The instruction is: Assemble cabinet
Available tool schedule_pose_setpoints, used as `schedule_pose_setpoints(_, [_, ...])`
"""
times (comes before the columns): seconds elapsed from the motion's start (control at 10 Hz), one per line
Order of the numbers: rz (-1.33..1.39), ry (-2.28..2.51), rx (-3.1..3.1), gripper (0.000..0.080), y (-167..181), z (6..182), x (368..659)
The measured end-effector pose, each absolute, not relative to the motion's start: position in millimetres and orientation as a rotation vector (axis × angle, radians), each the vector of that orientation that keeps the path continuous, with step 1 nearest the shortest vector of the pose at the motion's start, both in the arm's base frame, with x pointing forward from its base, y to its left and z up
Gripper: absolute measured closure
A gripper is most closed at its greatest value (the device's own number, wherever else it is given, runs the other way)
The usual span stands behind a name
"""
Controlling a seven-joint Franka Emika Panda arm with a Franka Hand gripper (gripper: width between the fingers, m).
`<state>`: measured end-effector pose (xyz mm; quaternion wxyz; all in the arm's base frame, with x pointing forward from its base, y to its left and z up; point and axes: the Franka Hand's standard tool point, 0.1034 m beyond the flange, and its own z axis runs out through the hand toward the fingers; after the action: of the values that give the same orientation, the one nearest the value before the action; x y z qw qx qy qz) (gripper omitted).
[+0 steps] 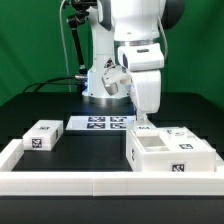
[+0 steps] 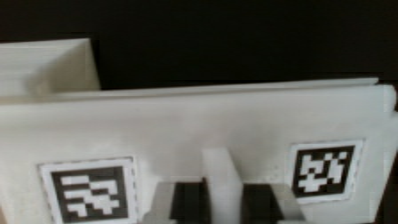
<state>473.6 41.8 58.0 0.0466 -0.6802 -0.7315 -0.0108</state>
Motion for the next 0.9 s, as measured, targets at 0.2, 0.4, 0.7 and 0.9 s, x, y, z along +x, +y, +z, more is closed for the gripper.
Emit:
schedule_pose_setpoints(0.2, [-0.028,-2.228,-2.066,0.0729,45.8,59.5,486.3])
schedule_pose_setpoints(0.4, [-0.042,-2.226,-2.064,0.0729,48.8,60.9,503.0])
schedule_pose_setpoints(0.7, [-0.046,-2.224,-2.063,0.0729,49.6,61.3,507.2])
schedule_pose_setpoints(0.9, [-0.051,-2.227,-2.062,0.0729,48.8,61.1,507.7])
